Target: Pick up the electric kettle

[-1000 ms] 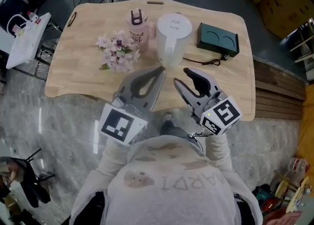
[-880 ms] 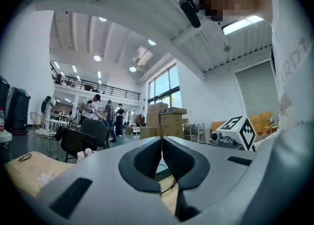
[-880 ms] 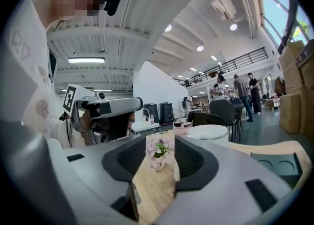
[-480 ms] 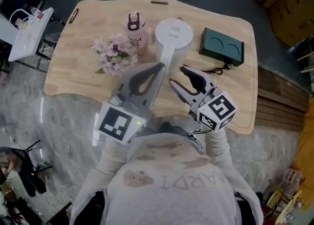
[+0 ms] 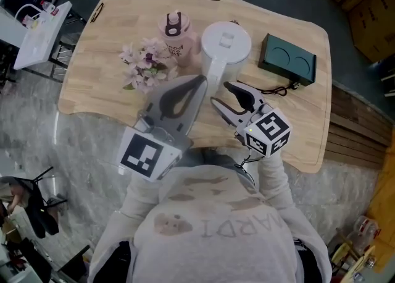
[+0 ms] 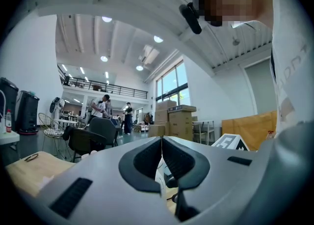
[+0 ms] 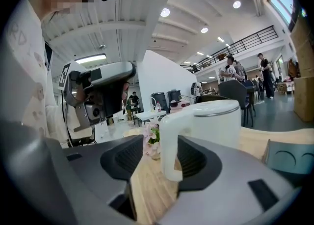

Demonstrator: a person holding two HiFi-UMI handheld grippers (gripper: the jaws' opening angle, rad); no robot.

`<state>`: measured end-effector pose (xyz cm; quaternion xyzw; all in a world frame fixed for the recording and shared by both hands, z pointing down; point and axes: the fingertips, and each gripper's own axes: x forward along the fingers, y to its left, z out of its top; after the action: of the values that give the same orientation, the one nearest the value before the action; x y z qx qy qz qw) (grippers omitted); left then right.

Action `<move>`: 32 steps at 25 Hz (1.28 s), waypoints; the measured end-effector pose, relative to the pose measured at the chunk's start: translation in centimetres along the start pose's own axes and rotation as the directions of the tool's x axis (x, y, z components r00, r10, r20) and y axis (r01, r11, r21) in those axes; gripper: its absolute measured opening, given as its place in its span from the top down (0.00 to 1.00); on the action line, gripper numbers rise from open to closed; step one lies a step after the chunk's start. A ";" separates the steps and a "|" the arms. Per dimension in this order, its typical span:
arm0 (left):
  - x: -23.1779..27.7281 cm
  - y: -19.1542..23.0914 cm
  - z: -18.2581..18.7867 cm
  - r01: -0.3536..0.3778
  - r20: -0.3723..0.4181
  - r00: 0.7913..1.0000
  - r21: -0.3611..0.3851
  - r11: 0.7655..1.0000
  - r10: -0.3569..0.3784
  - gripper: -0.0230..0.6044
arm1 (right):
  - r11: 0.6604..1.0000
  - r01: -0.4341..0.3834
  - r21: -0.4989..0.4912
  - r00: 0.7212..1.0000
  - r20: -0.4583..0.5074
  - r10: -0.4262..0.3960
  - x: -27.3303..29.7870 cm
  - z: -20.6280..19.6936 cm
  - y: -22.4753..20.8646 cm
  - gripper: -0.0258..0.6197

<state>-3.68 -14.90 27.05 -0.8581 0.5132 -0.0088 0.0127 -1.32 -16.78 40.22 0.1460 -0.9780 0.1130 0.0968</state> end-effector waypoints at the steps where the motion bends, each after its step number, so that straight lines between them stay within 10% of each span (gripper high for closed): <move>1: 0.0 0.2 0.0 0.000 -0.005 1.000 -0.002 1.000 0.000 0.94 | 1.000 0.002 0.004 1.000 -0.006 -0.002 0.2 -0.2 -0.1 0.65; 32: -1.0 2.9 -0.5 -0.002 -0.060 0.998 -0.017 1.000 0.001 0.94 | 0.999 -0.028 0.020 0.997 -0.068 0.030 5.7 -1.8 -0.8 0.64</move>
<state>-6.74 -15.38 27.49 -0.8572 0.5140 -0.0303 -0.0099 -6.15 -18.63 43.34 0.1288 -0.9750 0.1286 0.1272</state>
